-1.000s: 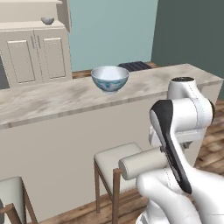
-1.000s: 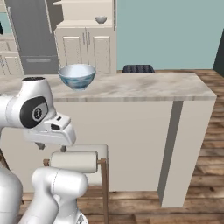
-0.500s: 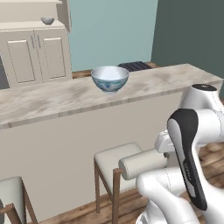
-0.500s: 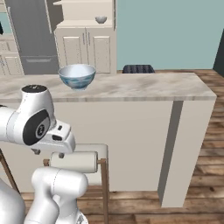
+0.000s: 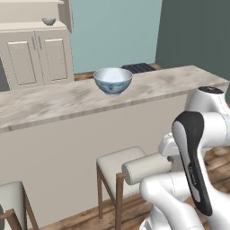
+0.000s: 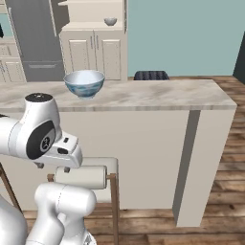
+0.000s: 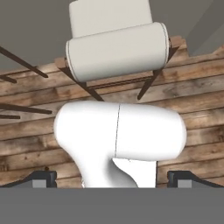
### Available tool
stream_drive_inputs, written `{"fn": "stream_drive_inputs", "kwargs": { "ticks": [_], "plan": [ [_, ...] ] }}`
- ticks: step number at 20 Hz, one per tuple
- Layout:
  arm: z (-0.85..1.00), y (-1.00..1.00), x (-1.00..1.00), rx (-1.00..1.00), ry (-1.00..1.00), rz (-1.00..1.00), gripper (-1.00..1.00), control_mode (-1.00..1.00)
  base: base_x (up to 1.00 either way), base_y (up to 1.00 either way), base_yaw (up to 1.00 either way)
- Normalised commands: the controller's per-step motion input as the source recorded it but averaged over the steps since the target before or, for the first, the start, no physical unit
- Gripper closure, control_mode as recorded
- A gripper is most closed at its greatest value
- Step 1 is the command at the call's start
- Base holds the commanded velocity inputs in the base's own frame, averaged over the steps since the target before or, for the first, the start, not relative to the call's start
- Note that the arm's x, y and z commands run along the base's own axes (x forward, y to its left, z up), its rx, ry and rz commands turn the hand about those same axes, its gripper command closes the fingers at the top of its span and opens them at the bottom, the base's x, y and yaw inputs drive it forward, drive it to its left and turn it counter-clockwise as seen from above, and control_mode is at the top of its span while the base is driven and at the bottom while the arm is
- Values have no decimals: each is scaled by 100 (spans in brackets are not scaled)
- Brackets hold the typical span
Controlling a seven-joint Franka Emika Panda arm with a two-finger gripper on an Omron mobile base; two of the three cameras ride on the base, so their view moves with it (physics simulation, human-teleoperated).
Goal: Pick up the bowls from the cabinet and place each bowl in front of a stool on the dining counter.
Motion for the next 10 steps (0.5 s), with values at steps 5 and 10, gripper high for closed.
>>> {"fn": "stream_drive_inputs", "kwargs": {
  "ticks": [5,10],
  "plan": [
    [0,3,0,0,0,0,-100,-100,0,0,0],
    [0,0,0,0,0,0,-100,-100,0,0,0]
  ]
}}
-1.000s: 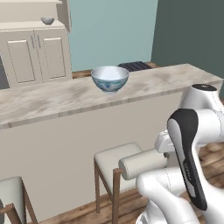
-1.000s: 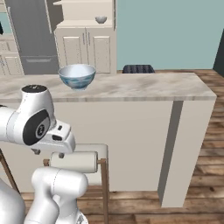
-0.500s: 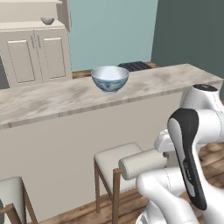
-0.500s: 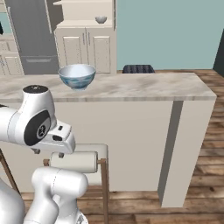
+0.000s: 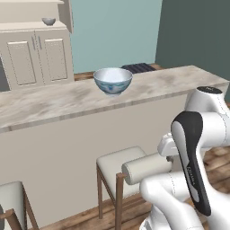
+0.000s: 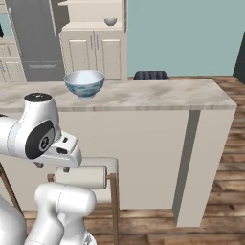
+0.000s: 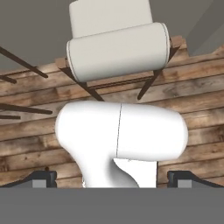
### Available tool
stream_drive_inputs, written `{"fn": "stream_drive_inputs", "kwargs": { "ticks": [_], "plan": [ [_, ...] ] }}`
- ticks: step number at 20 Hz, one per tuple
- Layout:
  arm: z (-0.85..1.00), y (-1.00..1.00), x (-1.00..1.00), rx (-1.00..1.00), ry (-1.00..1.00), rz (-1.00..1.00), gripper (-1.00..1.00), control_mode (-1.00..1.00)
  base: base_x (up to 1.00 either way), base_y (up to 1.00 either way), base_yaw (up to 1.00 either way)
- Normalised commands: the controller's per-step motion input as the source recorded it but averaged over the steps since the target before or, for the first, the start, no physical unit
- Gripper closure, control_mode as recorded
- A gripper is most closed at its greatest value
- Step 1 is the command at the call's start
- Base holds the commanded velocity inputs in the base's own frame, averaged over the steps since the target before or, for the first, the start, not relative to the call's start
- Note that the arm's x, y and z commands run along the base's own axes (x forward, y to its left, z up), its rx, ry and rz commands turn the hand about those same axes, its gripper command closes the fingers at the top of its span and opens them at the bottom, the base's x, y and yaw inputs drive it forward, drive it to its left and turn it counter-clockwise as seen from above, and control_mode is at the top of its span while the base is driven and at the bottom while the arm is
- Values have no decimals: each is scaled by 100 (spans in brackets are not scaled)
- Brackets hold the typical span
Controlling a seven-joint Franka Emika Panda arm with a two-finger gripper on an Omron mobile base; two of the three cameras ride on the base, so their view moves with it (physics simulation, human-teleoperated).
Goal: Pick up the bowls from the cabinet and place each bowl in front of a stool on the dining counter.
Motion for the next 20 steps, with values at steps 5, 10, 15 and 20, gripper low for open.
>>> {"fn": "stream_drive_inputs", "kwargs": {
  "ticks": [5,10,15,20],
  "plan": [
    [0,0,0,0,0,0,-100,100,0,-2,0],
    [0,0,0,0,0,0,-100,100,0,-31,0],
    [0,0,0,0,0,0,-100,100,-6,-58,0],
    [0,0,0,0,0,0,-100,100,-10,-98,0]
  ]
}}
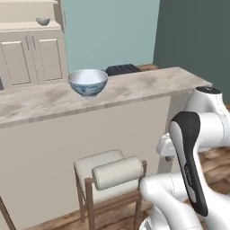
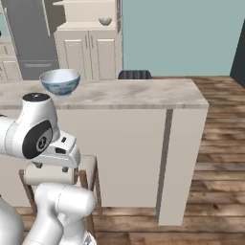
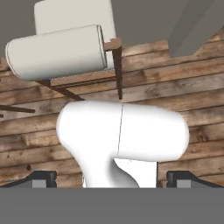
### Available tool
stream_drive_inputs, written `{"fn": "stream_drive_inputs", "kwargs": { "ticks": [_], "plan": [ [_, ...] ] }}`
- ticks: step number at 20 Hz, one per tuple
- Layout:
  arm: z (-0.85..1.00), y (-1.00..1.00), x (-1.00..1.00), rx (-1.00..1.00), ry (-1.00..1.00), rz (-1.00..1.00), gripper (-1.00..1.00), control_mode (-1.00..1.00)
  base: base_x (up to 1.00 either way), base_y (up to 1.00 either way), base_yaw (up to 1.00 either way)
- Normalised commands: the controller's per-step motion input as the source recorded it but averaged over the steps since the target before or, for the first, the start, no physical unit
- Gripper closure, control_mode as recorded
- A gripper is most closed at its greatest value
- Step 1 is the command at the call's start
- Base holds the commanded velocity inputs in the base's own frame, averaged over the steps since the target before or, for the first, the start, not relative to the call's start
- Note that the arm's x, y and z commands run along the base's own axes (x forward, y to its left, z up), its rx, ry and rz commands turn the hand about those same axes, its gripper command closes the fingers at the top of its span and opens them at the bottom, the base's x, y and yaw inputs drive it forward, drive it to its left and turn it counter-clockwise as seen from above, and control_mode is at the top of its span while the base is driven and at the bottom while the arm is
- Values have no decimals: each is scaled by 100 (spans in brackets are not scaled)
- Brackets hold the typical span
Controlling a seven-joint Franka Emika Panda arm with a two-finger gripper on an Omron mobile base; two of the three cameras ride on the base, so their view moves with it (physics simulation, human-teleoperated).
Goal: Pick up the bowls from the cabinet and place each bowl in front of a stool on the dining counter.
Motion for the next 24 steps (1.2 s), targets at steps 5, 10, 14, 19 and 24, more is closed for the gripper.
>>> {"fn": "stream_drive_inputs", "kwargs": {
  "ticks": [5,10,14,19,24],
  "plan": [
    [0,0,0,0,0,0,-100,100,-1,-100,0],
    [0,0,0,0,0,0,-100,100,0,-100,0],
    [0,0,0,0,0,0,-100,100,0,-100,0],
    [0,0,0,0,0,0,-100,100,4,-100,0],
    [0,0,0,0,0,0,-100,100,19,-100,0]
  ]
}}
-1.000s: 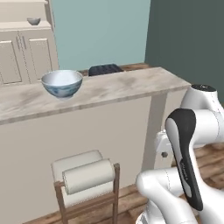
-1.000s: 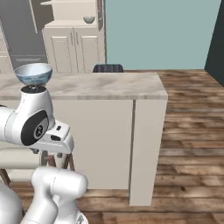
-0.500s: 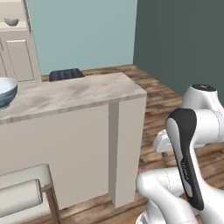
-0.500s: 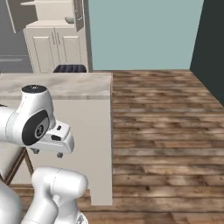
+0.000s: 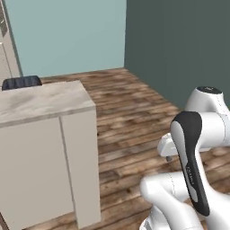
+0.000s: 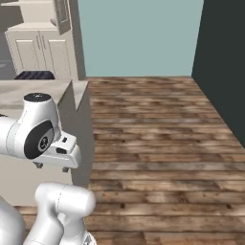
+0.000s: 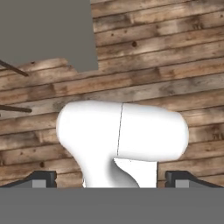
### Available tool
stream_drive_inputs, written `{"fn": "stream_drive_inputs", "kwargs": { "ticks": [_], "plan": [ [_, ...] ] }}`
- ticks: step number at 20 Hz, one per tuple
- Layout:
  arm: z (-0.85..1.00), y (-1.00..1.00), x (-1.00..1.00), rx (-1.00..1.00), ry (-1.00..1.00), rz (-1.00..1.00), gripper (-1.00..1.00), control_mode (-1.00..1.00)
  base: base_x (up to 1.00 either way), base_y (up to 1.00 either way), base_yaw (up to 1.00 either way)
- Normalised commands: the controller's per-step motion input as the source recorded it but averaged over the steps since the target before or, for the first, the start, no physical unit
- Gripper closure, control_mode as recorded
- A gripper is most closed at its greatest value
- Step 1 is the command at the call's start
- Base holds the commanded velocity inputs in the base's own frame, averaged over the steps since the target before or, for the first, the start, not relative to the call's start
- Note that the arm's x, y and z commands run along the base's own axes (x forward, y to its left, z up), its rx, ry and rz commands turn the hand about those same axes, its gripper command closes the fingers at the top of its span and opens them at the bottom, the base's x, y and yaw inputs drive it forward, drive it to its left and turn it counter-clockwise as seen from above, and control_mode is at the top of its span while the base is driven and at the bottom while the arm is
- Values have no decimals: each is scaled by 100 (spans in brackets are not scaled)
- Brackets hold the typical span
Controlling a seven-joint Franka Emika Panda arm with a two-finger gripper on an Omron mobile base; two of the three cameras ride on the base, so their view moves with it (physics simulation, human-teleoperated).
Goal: Pick up the bowls from the cabinet and place each bowl in front of a stool on the dining counter.
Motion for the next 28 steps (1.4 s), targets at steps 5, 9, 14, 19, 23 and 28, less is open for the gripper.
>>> {"fn": "stream_drive_inputs", "kwargs": {
  "ticks": [5,9,14,19,23,28],
  "plan": [
    [0,0,0,0,0,0,-100,100,42,-100,14],
    [0,0,0,0,0,0,-100,100,82,-100,23],
    [0,0,0,0,0,0,-100,100,62,-99,27],
    [0,0,0,0,0,0,-100,100,84,-75,21],
    [0,0,0,0,0,0,-100,100,100,-35,18],
    [0,0,0,0,0,0,-100,100,100,-23,21]
  ]
}}
